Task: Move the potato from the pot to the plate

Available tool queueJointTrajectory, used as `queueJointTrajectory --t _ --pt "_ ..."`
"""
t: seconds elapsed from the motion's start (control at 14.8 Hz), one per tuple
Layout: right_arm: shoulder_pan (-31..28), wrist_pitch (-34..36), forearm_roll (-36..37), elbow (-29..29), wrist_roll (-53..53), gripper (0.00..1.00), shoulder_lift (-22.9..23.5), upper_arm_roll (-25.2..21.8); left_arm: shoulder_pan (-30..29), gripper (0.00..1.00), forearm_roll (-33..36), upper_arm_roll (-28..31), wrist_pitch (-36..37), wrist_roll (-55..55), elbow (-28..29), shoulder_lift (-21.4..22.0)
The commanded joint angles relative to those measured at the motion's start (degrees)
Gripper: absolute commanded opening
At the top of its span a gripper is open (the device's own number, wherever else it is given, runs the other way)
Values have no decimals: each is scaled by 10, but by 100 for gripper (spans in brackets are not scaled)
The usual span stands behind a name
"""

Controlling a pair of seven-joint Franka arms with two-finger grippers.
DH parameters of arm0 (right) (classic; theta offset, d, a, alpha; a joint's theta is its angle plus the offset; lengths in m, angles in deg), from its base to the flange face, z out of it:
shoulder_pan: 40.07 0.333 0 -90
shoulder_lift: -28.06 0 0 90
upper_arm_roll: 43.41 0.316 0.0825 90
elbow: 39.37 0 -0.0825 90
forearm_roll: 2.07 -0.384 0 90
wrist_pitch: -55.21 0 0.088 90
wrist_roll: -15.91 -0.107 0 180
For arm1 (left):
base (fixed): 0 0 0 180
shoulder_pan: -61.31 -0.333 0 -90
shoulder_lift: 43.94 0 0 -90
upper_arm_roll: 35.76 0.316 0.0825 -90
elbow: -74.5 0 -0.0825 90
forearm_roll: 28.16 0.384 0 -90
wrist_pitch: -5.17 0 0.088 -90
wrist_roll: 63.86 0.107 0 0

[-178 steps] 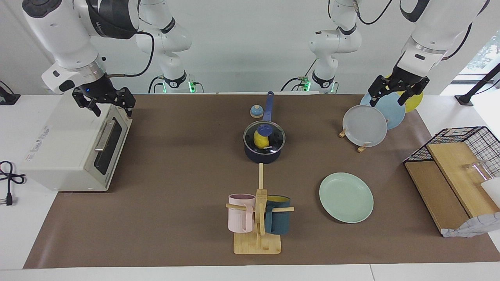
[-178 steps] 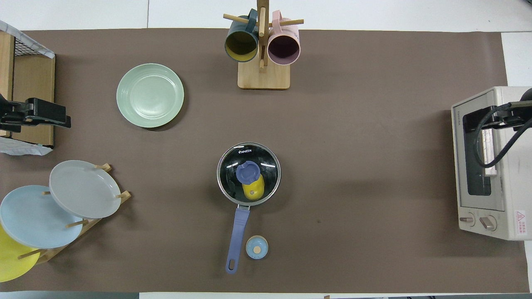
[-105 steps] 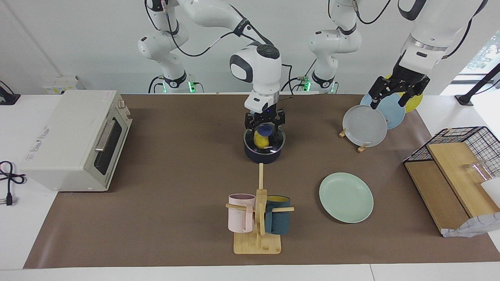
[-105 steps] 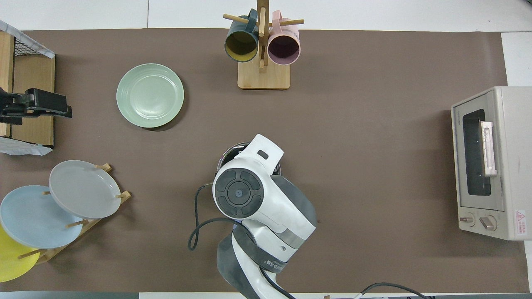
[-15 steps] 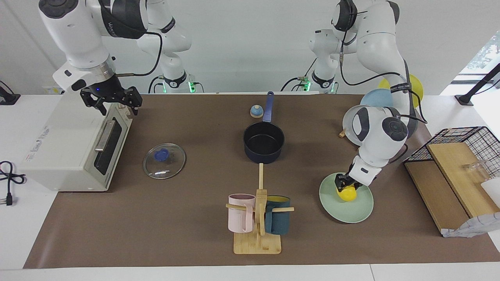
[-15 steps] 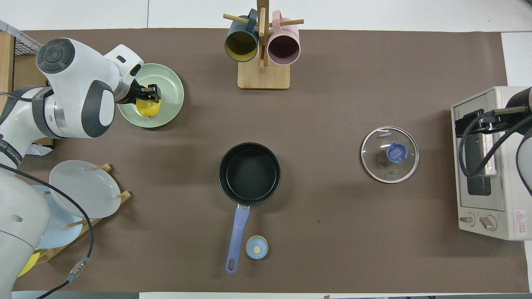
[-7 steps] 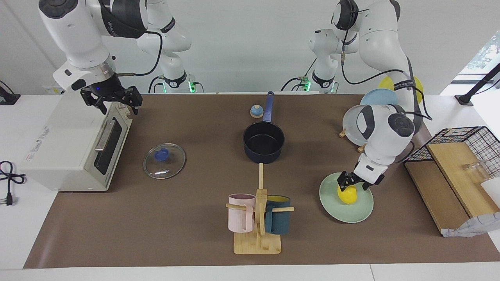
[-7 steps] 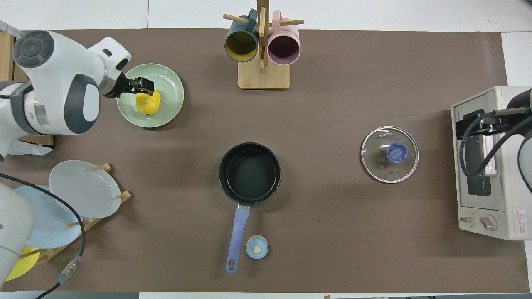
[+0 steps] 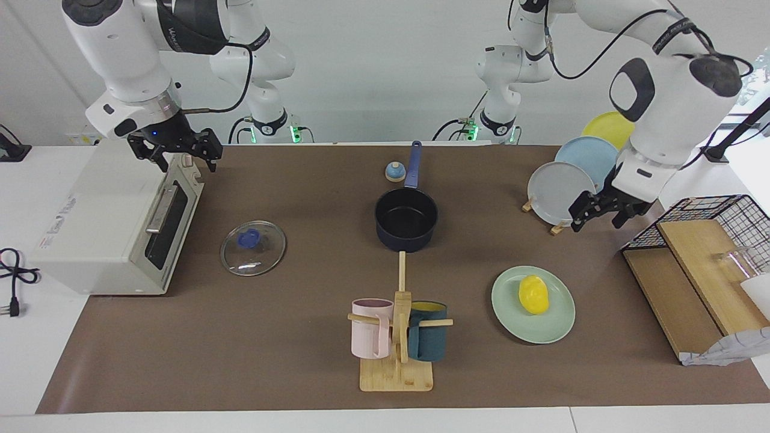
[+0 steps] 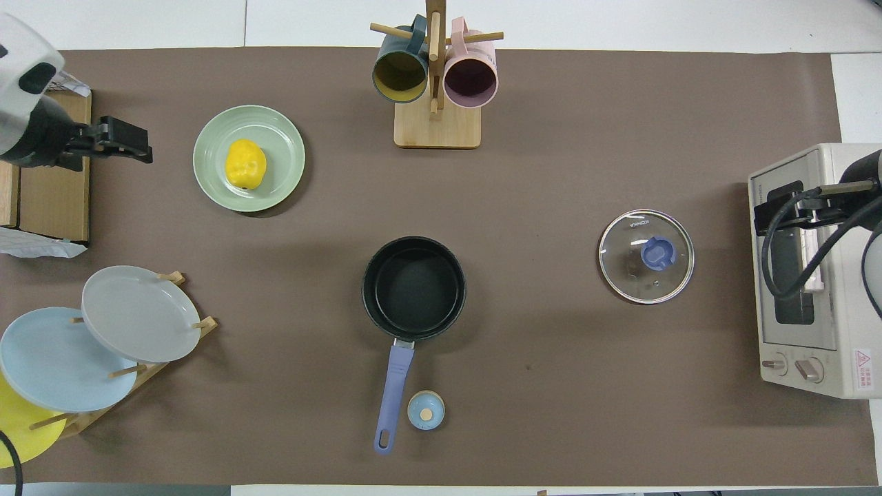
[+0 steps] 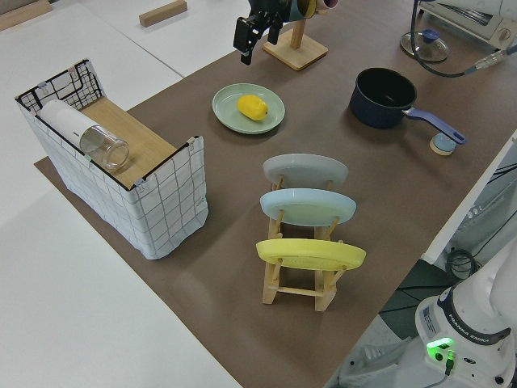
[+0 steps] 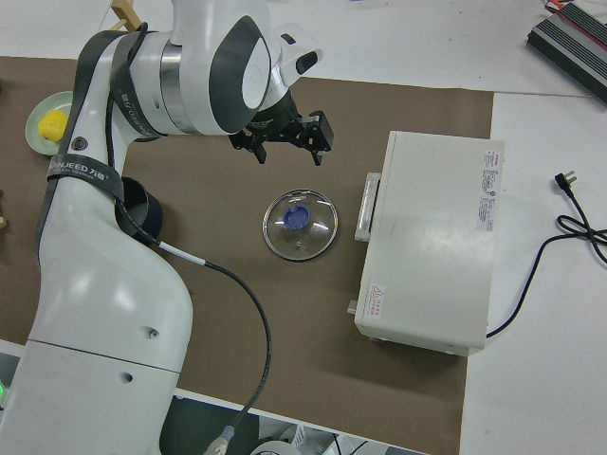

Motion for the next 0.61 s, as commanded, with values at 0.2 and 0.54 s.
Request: queueJointTrajectory --t 0.2,0.54 --pt "-11 -7 -9 3 -9 100 -1 1 -8 100 15 -16 119 2 21 88" --pt "-11 -11 -10 3 -6 100 -2 -1 -63 100 14 -85 139 -21 26 93"
